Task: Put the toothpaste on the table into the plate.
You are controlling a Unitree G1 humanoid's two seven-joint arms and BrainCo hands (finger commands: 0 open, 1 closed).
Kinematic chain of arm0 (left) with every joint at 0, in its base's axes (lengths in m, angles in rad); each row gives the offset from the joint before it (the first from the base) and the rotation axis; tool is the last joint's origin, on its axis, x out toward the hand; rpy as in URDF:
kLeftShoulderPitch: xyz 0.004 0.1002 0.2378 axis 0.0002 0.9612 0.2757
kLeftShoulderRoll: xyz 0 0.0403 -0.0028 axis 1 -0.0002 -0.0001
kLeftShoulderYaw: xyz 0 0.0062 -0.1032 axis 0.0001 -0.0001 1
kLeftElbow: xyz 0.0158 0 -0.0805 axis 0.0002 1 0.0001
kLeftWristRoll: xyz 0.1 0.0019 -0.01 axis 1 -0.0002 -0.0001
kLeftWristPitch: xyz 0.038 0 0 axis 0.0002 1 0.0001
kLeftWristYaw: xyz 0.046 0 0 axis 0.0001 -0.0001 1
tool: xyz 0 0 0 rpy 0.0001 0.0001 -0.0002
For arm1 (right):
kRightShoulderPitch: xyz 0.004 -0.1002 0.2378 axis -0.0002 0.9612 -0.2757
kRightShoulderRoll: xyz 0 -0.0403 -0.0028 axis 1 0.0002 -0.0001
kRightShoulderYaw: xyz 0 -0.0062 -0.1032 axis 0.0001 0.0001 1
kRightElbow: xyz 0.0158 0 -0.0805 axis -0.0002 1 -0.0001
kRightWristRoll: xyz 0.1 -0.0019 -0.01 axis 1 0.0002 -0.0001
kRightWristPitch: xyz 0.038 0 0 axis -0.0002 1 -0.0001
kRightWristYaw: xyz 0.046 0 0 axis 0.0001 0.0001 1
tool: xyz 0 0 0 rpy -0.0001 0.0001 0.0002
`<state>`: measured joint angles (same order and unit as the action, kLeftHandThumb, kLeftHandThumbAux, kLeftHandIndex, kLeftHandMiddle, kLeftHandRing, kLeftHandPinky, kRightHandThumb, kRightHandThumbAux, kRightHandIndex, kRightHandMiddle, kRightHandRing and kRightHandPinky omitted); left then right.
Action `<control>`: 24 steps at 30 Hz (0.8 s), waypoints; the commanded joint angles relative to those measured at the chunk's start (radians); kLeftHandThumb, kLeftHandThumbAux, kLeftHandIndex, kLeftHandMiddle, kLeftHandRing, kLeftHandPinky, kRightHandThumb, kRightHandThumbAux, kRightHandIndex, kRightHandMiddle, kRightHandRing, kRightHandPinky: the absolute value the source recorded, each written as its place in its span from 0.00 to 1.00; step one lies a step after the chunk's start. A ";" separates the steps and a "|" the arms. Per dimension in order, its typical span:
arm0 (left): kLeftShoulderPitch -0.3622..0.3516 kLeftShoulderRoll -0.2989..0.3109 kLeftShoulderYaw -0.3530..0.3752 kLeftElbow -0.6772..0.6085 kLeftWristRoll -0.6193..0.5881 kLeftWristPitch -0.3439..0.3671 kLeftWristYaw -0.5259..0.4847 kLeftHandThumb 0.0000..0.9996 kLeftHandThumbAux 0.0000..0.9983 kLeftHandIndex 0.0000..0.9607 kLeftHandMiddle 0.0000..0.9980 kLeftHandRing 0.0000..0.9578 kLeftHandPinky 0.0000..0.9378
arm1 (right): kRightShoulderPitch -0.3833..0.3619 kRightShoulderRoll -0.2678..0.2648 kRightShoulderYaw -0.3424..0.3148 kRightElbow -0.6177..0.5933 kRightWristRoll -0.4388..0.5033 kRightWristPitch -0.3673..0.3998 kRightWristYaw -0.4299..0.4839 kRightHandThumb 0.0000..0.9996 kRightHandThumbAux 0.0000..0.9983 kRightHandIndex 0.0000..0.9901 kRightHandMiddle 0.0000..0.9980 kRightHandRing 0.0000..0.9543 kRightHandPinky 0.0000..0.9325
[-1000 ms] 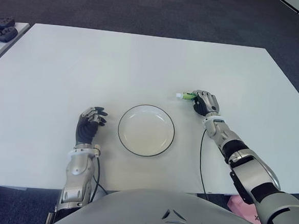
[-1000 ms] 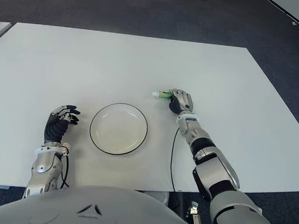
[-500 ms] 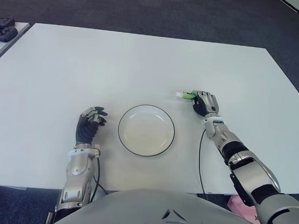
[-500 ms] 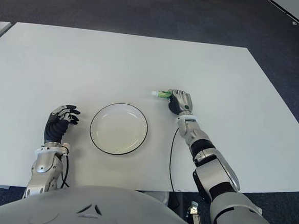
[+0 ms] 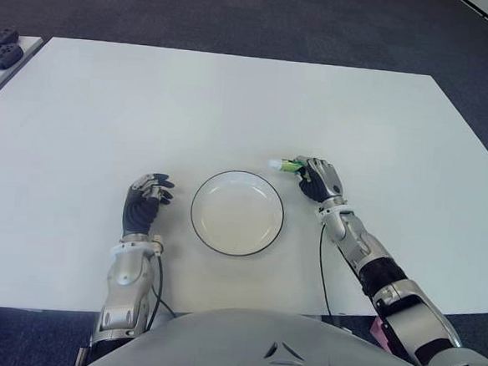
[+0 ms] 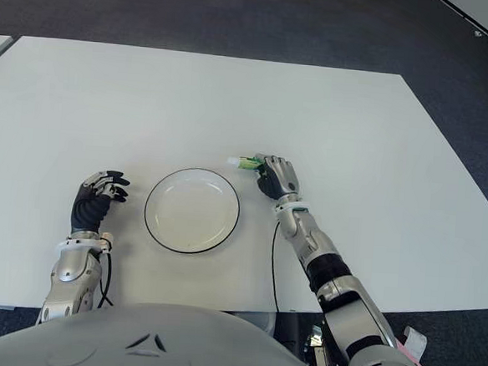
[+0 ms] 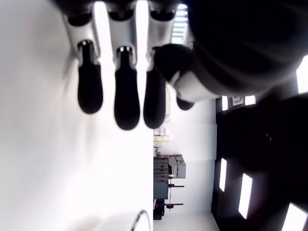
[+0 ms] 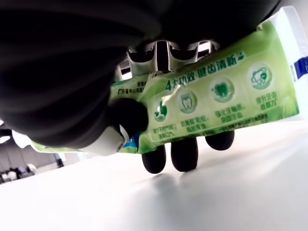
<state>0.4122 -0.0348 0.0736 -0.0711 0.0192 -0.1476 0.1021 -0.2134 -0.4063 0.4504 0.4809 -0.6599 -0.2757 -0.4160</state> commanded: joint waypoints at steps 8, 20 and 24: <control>-0.006 0.001 0.005 0.043 0.005 0.012 0.005 0.83 0.68 0.42 0.49 0.60 0.58 | 0.143 0.040 -0.056 -0.340 0.057 -0.033 0.107 0.85 0.68 0.40 0.54 0.89 0.93; -0.010 -0.006 0.001 0.032 0.003 0.025 0.007 0.83 0.68 0.42 0.49 0.61 0.60 | 0.161 0.032 -0.027 -0.426 0.010 -0.144 0.175 0.85 0.68 0.40 0.54 0.90 0.92; -0.011 -0.005 0.001 0.036 0.003 0.025 0.006 0.83 0.68 0.42 0.49 0.60 0.59 | 0.152 0.024 -0.021 -0.411 -0.013 -0.198 0.174 0.85 0.68 0.40 0.54 0.91 0.94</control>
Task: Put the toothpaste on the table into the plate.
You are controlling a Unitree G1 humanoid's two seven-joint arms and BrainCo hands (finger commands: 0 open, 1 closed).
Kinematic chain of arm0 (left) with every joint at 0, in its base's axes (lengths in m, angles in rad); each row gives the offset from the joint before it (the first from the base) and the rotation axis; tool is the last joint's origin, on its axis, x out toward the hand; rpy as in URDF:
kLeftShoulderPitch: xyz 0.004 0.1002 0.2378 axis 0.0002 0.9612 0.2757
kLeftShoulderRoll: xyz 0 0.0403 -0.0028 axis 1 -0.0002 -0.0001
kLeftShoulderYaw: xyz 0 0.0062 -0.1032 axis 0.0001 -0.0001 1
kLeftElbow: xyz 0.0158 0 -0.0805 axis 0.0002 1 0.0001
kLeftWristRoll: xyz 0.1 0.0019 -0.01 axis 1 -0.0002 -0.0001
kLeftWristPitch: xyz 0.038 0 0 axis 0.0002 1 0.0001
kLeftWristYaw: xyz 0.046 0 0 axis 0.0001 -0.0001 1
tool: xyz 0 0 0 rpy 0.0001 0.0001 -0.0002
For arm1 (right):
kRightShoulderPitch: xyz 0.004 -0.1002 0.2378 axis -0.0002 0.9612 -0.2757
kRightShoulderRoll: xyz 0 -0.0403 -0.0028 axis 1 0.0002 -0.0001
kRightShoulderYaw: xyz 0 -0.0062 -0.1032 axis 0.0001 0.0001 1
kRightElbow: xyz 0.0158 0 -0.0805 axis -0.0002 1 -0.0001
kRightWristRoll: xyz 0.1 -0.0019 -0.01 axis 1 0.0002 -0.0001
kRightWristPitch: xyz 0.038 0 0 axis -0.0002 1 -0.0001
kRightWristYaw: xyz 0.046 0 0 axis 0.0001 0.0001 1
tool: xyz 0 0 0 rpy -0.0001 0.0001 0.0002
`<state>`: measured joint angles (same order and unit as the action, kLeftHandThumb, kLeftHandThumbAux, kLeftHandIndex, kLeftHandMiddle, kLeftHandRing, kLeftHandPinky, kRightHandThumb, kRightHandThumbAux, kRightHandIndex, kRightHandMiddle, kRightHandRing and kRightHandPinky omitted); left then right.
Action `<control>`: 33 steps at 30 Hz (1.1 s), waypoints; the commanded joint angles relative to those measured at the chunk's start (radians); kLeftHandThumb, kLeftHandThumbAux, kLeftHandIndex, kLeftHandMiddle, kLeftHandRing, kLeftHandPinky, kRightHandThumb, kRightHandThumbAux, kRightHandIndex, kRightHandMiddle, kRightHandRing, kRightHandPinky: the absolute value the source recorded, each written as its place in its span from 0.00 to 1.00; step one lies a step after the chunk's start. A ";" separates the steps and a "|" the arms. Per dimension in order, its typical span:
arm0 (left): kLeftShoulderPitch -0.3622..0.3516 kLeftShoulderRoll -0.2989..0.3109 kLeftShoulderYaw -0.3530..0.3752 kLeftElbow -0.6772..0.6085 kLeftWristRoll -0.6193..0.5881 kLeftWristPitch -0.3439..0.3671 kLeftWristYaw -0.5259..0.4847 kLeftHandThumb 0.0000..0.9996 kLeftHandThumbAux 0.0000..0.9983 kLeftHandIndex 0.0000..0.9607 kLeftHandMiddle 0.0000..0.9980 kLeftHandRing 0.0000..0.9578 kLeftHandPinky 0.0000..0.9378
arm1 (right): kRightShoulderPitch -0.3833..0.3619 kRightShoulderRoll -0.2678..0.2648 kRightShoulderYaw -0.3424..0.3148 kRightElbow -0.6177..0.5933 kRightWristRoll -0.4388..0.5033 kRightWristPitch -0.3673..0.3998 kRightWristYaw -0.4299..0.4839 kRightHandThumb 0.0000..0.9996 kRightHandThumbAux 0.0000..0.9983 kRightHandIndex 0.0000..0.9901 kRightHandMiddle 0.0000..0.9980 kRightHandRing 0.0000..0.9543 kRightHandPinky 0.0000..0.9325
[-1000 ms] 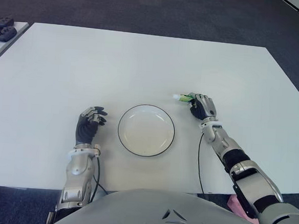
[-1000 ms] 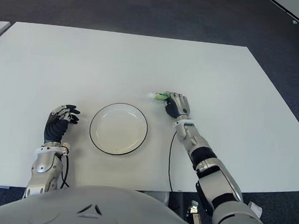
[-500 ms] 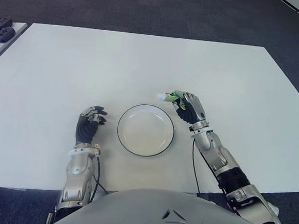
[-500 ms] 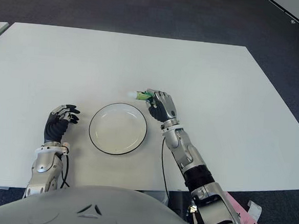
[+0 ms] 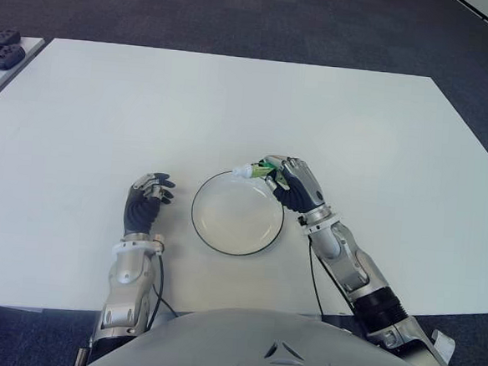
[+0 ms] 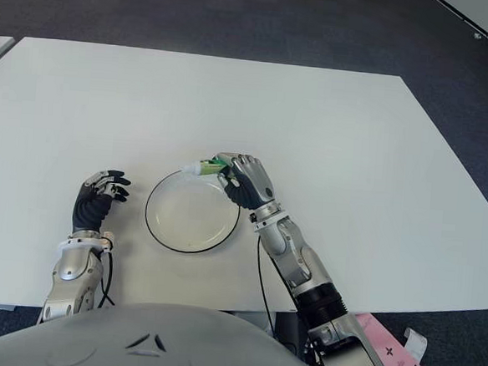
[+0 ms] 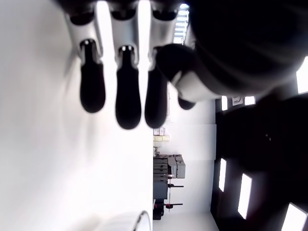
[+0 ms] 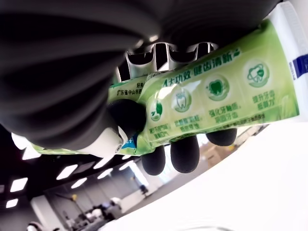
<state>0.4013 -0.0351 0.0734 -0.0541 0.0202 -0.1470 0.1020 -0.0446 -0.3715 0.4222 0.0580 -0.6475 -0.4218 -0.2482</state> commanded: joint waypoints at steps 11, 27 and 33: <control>0.000 -0.005 0.002 0.018 0.004 0.022 0.008 0.83 0.68 0.42 0.49 0.60 0.59 | -0.070 -0.037 0.053 0.107 -0.086 -0.225 0.010 0.85 0.68 0.40 0.55 0.92 0.95; -0.002 -0.009 0.001 0.017 0.015 0.021 0.018 0.83 0.68 0.42 0.49 0.61 0.61 | -0.098 -0.072 0.079 0.106 -0.157 -0.254 0.110 0.70 0.64 0.36 0.43 0.65 0.74; -0.001 -0.008 0.001 0.017 0.013 0.022 0.015 0.83 0.68 0.42 0.49 0.61 0.60 | -0.091 -0.086 0.073 0.059 -0.153 -0.237 0.179 0.23 0.43 0.05 0.09 0.17 0.25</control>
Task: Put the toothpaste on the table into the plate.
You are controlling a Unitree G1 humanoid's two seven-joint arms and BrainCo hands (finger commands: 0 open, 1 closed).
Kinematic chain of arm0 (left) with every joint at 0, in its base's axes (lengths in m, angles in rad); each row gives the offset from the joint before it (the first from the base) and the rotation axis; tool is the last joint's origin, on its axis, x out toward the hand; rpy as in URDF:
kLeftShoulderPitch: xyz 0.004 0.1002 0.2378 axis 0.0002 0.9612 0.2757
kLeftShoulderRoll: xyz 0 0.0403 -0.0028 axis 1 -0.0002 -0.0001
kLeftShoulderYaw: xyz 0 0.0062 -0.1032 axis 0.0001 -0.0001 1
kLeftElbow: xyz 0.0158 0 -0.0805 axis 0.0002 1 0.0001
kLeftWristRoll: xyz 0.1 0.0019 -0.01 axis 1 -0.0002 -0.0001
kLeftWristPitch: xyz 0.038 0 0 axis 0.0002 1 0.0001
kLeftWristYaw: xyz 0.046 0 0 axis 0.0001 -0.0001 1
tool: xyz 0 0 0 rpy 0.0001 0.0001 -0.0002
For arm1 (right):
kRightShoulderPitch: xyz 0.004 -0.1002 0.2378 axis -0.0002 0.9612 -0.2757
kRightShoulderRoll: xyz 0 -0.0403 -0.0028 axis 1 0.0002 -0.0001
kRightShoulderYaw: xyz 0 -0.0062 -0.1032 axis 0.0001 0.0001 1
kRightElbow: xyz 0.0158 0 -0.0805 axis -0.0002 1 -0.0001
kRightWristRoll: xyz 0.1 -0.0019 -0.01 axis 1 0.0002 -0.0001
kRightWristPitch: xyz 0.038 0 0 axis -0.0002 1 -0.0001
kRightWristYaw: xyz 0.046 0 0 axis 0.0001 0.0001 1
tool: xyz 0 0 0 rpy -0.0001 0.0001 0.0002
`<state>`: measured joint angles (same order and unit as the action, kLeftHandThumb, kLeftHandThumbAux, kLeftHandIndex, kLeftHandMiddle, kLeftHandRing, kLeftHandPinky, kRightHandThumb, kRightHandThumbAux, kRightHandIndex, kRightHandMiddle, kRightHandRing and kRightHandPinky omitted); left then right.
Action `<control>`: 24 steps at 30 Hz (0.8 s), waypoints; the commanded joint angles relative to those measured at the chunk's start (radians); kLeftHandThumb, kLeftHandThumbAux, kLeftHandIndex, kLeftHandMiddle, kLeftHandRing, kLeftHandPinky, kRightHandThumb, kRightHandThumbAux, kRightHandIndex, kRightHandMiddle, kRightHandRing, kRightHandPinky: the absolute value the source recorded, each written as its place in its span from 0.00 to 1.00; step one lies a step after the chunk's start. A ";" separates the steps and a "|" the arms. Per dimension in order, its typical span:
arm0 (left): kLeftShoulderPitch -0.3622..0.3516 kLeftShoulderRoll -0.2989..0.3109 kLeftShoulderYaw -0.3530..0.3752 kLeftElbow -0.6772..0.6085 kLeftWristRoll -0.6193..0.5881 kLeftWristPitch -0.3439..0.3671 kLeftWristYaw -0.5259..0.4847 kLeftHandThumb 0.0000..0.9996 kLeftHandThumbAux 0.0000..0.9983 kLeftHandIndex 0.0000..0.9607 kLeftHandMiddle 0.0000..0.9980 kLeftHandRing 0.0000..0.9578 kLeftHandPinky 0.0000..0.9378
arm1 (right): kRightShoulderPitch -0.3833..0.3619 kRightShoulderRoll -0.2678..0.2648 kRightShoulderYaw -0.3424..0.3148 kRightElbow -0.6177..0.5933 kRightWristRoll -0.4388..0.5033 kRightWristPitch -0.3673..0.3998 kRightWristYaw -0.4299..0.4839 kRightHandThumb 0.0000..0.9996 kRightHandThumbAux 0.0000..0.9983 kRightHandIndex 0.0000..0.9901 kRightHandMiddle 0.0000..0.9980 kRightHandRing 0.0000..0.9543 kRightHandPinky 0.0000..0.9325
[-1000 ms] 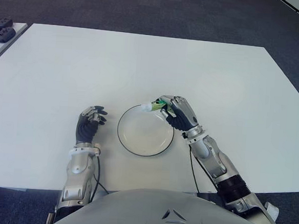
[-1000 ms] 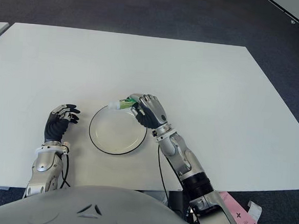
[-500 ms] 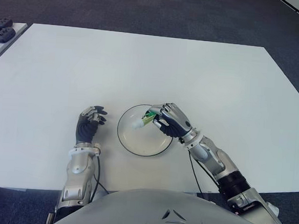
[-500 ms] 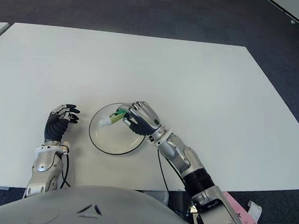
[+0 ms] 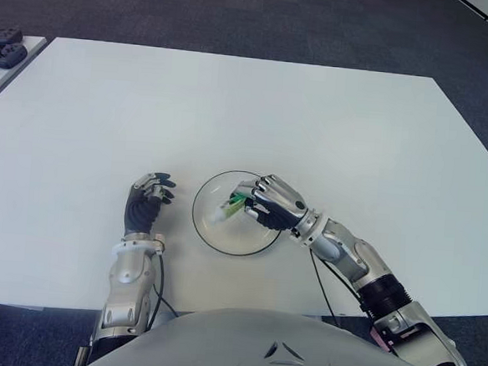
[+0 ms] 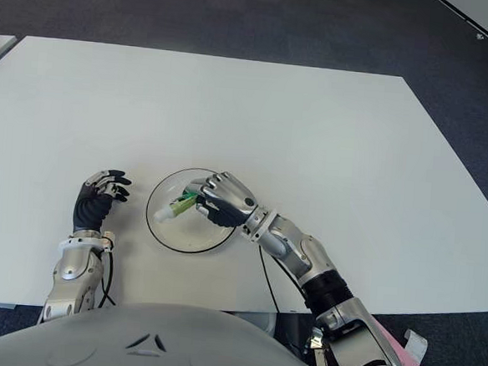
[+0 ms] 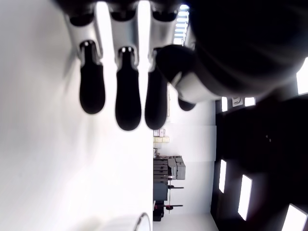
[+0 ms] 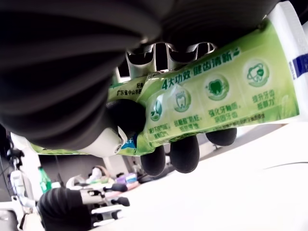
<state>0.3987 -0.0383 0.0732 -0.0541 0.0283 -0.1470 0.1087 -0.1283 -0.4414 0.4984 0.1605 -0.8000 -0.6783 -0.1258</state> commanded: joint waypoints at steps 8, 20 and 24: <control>-0.001 0.000 0.003 0.028 -0.004 0.010 -0.002 0.83 0.68 0.42 0.49 0.61 0.59 | 0.042 -0.042 -0.031 -0.183 0.022 0.114 0.205 0.08 0.39 0.00 0.00 0.01 0.01; -0.003 0.001 0.004 0.042 -0.017 -0.007 -0.011 0.83 0.68 0.42 0.49 0.61 0.59 | 0.047 -0.055 -0.037 -0.210 -0.035 0.144 0.220 0.06 0.35 0.00 0.00 0.00 0.00; -0.004 0.004 0.004 0.048 -0.021 -0.014 -0.013 0.83 0.68 0.41 0.49 0.61 0.59 | 0.051 -0.058 -0.041 -0.219 -0.032 0.149 0.223 0.06 0.35 0.00 0.00 0.00 0.00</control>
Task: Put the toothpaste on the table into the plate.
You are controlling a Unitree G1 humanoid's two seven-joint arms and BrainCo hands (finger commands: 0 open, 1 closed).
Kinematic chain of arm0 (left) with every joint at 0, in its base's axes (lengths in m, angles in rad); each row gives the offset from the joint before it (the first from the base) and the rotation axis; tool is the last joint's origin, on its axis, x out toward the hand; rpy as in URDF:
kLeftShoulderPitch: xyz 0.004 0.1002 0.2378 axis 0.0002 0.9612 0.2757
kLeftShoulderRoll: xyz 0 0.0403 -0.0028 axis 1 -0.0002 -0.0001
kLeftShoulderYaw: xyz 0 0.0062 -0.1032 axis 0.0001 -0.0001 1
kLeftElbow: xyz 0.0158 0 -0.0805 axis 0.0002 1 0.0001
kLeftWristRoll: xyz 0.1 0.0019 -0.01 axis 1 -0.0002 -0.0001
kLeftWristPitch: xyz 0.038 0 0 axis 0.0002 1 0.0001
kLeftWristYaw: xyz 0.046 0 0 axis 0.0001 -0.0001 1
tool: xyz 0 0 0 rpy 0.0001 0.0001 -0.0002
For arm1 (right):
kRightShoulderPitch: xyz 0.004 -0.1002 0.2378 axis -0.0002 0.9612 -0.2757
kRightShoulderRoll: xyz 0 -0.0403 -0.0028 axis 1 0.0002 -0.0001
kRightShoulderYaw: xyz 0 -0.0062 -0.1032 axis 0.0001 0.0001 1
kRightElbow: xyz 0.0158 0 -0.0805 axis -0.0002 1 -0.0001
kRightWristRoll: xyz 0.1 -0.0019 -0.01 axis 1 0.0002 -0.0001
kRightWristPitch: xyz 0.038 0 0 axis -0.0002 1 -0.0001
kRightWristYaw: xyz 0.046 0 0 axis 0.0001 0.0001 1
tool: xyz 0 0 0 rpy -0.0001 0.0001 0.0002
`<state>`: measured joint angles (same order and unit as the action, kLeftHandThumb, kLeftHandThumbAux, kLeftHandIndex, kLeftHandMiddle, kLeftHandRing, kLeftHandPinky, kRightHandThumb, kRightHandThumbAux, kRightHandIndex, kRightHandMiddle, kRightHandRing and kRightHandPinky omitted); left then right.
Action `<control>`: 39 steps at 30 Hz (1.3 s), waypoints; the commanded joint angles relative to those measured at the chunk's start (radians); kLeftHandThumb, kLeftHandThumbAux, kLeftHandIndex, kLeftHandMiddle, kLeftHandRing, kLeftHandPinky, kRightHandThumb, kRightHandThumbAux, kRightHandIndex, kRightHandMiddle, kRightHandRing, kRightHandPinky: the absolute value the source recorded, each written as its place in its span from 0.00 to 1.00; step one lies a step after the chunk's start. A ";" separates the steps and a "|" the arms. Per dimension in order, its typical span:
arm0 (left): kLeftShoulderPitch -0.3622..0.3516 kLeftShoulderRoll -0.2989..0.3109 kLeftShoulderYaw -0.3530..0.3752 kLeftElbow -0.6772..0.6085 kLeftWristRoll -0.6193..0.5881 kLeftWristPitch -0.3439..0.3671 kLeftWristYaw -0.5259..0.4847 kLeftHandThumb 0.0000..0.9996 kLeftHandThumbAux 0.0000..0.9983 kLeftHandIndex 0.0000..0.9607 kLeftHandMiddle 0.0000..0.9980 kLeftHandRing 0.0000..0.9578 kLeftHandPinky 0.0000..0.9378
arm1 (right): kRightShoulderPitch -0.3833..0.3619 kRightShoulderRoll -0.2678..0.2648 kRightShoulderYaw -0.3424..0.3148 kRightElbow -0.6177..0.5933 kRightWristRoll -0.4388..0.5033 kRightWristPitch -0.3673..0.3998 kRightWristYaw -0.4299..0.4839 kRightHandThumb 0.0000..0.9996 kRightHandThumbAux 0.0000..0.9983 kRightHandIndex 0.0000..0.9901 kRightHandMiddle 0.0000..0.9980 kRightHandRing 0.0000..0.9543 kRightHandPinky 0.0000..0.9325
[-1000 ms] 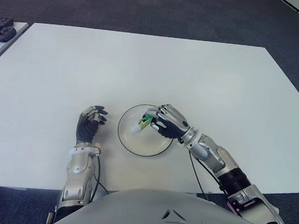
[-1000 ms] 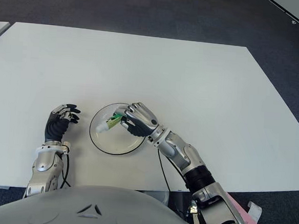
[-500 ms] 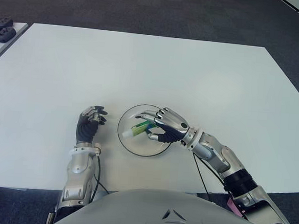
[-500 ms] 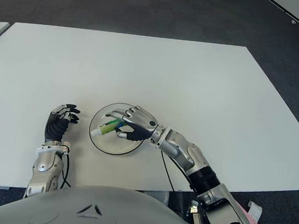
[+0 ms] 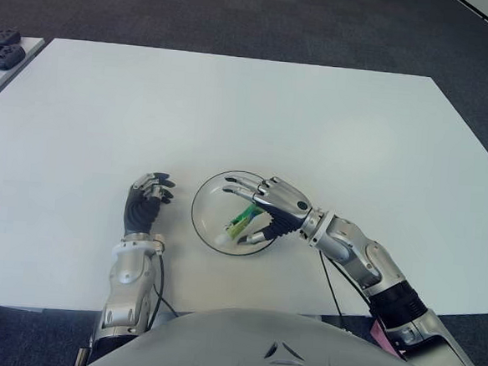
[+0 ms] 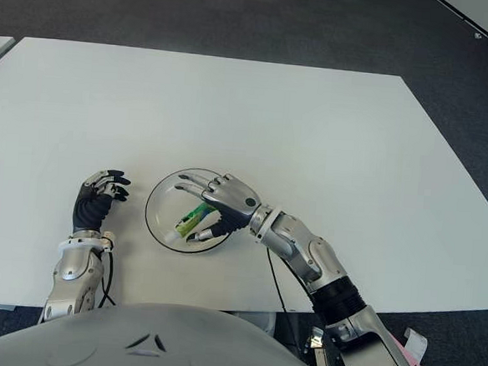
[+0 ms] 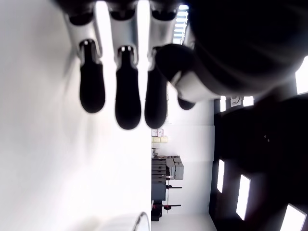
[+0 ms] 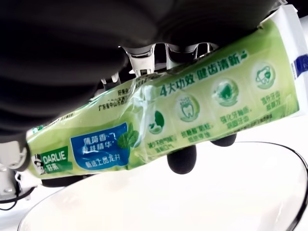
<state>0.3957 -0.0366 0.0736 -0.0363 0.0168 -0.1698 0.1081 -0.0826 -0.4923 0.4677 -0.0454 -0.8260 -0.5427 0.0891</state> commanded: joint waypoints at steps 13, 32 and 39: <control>-0.004 0.006 0.007 0.037 -0.005 0.010 -0.003 0.83 0.68 0.41 0.49 0.61 0.59 | 0.026 0.000 -0.025 -0.036 -0.022 0.038 -0.007 0.12 0.32 0.00 0.00 0.00 0.00; -0.001 0.005 0.007 0.031 0.004 0.016 0.001 0.83 0.68 0.41 0.49 0.60 0.59 | 0.071 0.023 -0.055 -0.079 0.009 0.088 -0.020 0.16 0.36 0.00 0.00 0.00 0.00; 0.004 0.002 0.004 0.020 0.011 0.028 0.004 0.83 0.68 0.42 0.49 0.60 0.58 | 0.078 0.050 -0.066 -0.050 -0.006 0.085 -0.098 0.19 0.44 0.00 0.00 0.00 0.00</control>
<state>0.3882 -0.0327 0.0767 -0.0280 0.0211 -0.1714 0.1075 -0.0096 -0.4502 0.4099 -0.1160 -0.8266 -0.4636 0.0150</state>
